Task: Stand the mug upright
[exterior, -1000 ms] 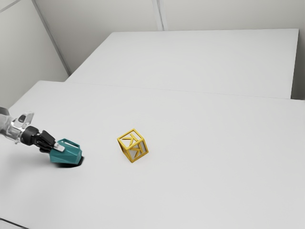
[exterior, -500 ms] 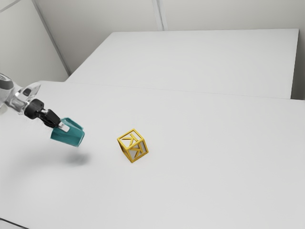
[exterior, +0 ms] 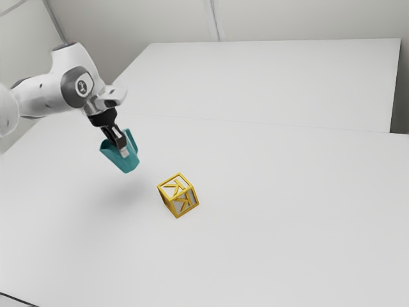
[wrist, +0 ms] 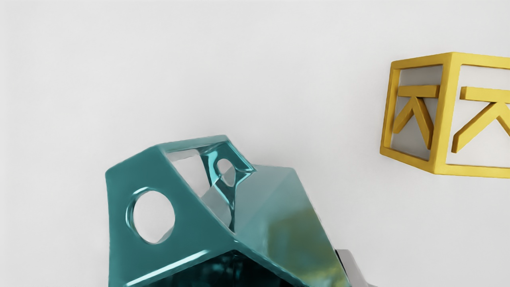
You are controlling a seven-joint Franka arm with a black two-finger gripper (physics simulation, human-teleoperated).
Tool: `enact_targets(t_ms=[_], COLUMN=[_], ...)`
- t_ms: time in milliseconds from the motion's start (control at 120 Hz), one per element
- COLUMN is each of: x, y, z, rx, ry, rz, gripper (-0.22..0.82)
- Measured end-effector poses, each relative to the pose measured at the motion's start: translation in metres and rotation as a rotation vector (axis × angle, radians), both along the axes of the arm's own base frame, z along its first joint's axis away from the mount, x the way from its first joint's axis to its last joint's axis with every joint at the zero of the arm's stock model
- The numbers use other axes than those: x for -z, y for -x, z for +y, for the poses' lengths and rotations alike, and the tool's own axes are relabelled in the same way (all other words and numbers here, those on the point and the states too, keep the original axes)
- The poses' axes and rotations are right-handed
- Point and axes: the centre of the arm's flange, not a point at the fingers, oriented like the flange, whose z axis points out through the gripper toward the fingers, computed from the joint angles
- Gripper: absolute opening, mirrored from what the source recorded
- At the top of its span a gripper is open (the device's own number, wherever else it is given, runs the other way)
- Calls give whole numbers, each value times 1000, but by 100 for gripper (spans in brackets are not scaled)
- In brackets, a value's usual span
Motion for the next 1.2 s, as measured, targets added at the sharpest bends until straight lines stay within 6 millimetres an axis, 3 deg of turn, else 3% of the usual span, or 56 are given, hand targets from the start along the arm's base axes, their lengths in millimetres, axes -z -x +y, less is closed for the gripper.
enact_targets(t_ms=[350, 600, 667, 767, 858, 925, 1050, 1200], x=[67, 94, 98, 98, 88, 69, 18, -55], y=[-18, -24, -25, -25, -25, -24, -21, -37], z=[-30, -31, -31, -31, -31, -31, -33, -33], rx=[-47, -118, -134, -155, -172, -183, -202, -222], ry=[-127, -132, -130, -127, -126, -128, -129, -119], rz=[-29, -13, -9, -11, -24, -50, -101, -154], gripper=[-18, -17, -12, 10, 27, 36, 47, 54])
